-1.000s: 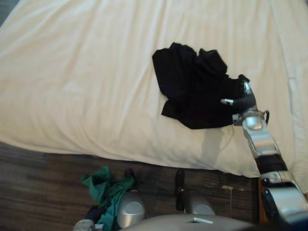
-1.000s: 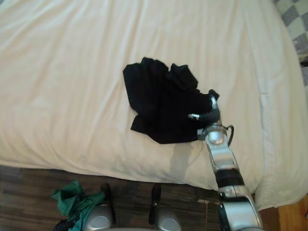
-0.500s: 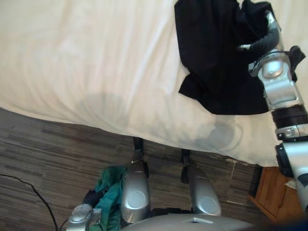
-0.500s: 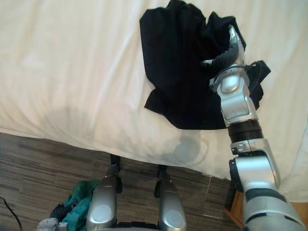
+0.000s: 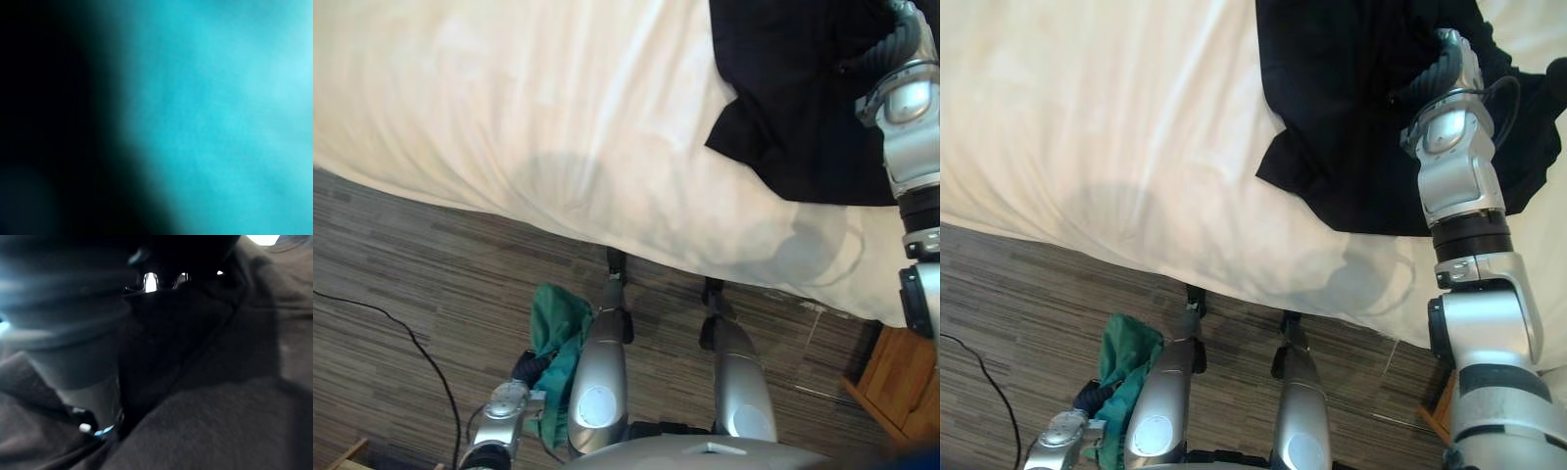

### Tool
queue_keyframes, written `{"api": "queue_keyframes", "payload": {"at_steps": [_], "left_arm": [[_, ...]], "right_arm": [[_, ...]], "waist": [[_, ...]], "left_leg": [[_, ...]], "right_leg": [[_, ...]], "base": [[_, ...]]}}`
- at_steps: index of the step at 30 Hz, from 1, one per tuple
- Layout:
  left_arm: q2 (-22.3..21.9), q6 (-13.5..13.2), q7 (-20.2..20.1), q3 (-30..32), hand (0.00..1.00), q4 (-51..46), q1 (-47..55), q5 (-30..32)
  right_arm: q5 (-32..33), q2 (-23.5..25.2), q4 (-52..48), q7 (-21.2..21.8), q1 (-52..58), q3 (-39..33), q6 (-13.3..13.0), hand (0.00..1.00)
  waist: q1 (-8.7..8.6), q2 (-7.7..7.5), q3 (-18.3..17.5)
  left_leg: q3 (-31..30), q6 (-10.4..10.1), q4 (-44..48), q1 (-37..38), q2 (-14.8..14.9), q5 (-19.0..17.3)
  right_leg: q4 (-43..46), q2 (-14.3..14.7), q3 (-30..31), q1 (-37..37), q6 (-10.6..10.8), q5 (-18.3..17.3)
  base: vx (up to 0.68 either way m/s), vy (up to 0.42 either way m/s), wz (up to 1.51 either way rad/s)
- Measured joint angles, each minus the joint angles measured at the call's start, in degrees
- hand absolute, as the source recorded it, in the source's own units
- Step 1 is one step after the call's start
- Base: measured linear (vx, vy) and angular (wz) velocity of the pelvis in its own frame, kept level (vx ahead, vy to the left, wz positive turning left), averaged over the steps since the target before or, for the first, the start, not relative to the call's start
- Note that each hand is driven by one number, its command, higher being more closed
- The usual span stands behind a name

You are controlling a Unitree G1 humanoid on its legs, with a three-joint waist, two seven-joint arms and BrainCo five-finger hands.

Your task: Tidy the bed and pick cloth on bed and put in laundry

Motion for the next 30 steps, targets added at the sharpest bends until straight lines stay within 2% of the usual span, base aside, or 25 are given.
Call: {"api": "queue_keyframes", "payload": {"at_steps": [2, 5, 8, 13, 15, 17, 19, 20, 22, 25, 28, 29, 30], "left_arm": [[-0.63, -0.59, 0.35, 0.00, 1.00, 0.01, 0.01, 0.01], [-1.81, -1.49, 1.58, 0.05, 1.00, 0.08, 0.04, 0.01], [-3.01, -2.90, 2.33, 0.00, 1.00, -0.15, 0.06, 0.01], [-3.17, -2.91, 2.66, -0.18, 1.00, -0.30, 0.59, 0.17], [-3.13, -2.52, 3.46, -1.79, 1.00, -0.21, 2.09, 0.20], [-3.40, -1.69, 4.02, -2.29, 1.00, -0.19, 3.85, 0.25], [-4.04, -0.05, 4.67, -2.27, 1.00, -0.14, 6.93, 0.30], [-4.27, 0.41, 4.86, -2.24, 1.00, -0.13, 7.64, 0.31], [-4.36, 1.67, 5.26, -2.00, 1.00, 0.48, 10.25, 0.67], [-4.73, 2.20, 5.41, -0.47, 1.00, 4.37, 11.21, 1.31], [-5.07, 2.44, 5.57, 0.28, 1.00, 5.64, 11.56, 1.37], [-5.18, 3.09, 5.79, 0.41, 1.00, 6.01, 11.40, 1.34], [-5.53, 4.39, 6.19, 0.72, 1.00, 6.39, 11.07, 1.27]], "right_arm": [[1.18, 0.53, 0.00, -1.20, 1.33, -0.73, -1.05, 1.00], [5.50, 2.28, -0.04, -3.24, 5.68, -1.95, -4.13, 1.00], [7.98, 6.04, 0.09, -4.37, 11.44, -4.65, -8.58, 1.00], [14.28, 14.33, -1.74, -6.16, 23.09, -9.63, -15.60, 1.00], [18.08, 19.72, -2.89, -7.76, 32.02, -10.79, -19.28, 1.00], [19.58, 23.21, -2.92, -8.34, 37.87, -10.64, -21.42, 1.00], [19.68, 28.03, -2.52, -8.50, 47.64, -9.22, -24.22, 1.00], [19.68, 29.07, -2.05, -8.37, 49.96, -8.90, -24.90, 1.00], [18.59, 31.87, 1.20, -6.46, 57.32, -8.32, -26.31, 1.00], [13.97, 33.45, 7.04, -1.62, 62.81, -9.20, -27.80, 1.00], [9.88, 34.34, 12.65, 3.27, 66.56, -11.70, -27.88, 1.00], [8.79, 34.50, 14.86, 4.99, 68.04, -12.98, -27.41, 1.00], [8.79, 34.56, 17.80, 7.36, 70.18, -14.65, -25.71, 1.00]], "waist": [[0.02, 0.25, -0.89], [0.02, 0.24, -2.99], [-0.47, 0.14, -3.25], [-1.24, -0.31, -3.60], [-1.41, -1.05, -6.26], [-1.76, -1.70, -8.46], [-3.27, -2.36, -12.54], [-3.50, -2.60, -13.54], [-4.39, -2.99, -17.82], [-5.86, -2.95, -21.54], [-6.00, -3.24, -22.49], [-5.99, -3.15, -22.62], [-5.99, -2.93, -22.91]], "left_leg": [[0.17, 0.06, 0.01, 0.00, 0.08, 0.09], [0.52, 0.26, -0.01, 1.14, 0.14, 0.28], [1.05, -0.10, -0.07, 5.06, 0.10, -0.01], [2.17, -1.22, -0.07, 10.98, 0.52, -0.91], [2.86, -1.69, -0.07, 13.74, 0.98, -2.00], [3.63, -1.58, -0.07, 16.02, 1.02, -2.94], [4.94, -1.43, -0.08, 19.65, 0.94, -4.46], [5.38, -1.49, -0.09, 20.76, 0.90, -4.85], [7.45, -1.63, -0.11, 24.17, 0.83, -6.58], [9.47, -1.82, -0.33, 28.24, 0.84, -8.06], [11.40, -2.31, -0.47, 31.37, 0.95, -9.42], [11.93, -2.40, -0.47, 32.01, 0.92, -9.73], [12.80, -2.48, -0.48, 32.38, 0.91, -9.98]], "right_leg": [[0.00, 0.04, 0.00, -0.05, 0.03, 0.00], [0.42, 0.05, 0.26, 0.63, 0.48, -0.65], [0.90, 0.00, 0.51, 4.17, 0.34, -1.81], [0.82, 0.38, 0.77, 9.85, 0.28, -2.85], [0.63, 0.96, 1.26, 12.30, 0.24, -3.33], [0.33, 1.15, 2.30, 14.28, 0.58, -3.72], [-1.09, 1.17, 3.04, 17.89, 0.87, -3.93], [-1.42, 1.17, 3.42, 18.73, 0.91, -3.95], [-3.00, 1.13, 4.65, 21.88, 1.02, -3.94], [-4.83, 1.21, 6.03, 25.39, 1.12, -3.92], [-5.44, 1.35, 7.28, 28.12, 1.21, -4.09], [-5.51, 1.35, 7.62, 28.54, 1.20, -4.12], [-5.57, 1.36, 8.18, 28.65, 1.21, -4.13]], "base": [[0.02, 0.003, -0.03], [0.07, -0.002, -0.05], [0.09, -0.009, -0.04], [0.07, -0.014, -0.08], [0.06, -0.009, -0.15], [0.07, -0.001, -0.20], [0.07, 0.017, -0.24], [0.08, 0.024, -0.35], [0.09, 0.023, -0.39], [0.07, 0.016, -0.33], [0.03, 0.014, -0.29], [0.02, 0.017, -0.25], [0.06, 0.012, -0.28]]}}
